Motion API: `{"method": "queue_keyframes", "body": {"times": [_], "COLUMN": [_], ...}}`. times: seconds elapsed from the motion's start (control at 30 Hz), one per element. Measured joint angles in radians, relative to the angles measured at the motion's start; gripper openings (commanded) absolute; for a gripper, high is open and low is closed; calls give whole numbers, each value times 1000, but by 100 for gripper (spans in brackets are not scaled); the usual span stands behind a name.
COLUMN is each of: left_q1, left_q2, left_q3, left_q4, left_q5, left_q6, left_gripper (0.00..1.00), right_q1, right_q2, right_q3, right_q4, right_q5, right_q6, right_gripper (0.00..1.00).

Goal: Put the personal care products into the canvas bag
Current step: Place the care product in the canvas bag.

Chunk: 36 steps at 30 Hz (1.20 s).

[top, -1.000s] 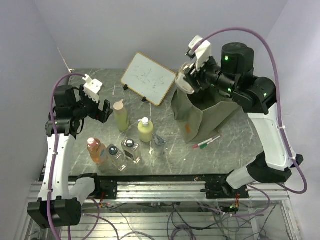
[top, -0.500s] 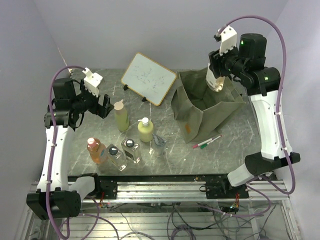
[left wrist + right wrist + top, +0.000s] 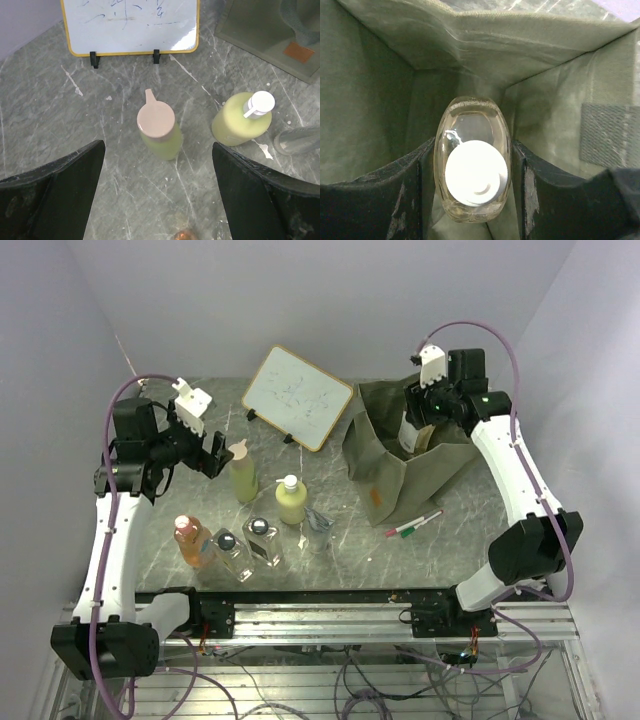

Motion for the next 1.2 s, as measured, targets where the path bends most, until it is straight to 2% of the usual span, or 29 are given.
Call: {"method": "queue_keyframes", "body": {"times": [0.23, 0.57, 0.87, 1.2], "left_q1": [-17, -26, -31, -31], "left_q2": [-14, -32, -40, -42], "left_q3": [-35, -48, -58, -76], "left_q4": [37, 74, 82, 84], "left_q5": [0, 0, 0, 0], "left_q6": [-19, -40, -41, -41], "left_gripper": [99, 99, 99, 99], "right_q1": [0, -6, -8, -9], "right_q2": [12, 16, 18, 27], "right_q3": [-120, -177, -214, -303], "right_q4": [165, 342, 420, 492], "right_q5": [15, 64, 121, 116], "right_q6": [6, 32, 51, 62], "right_gripper": [0, 0, 0, 0]}}
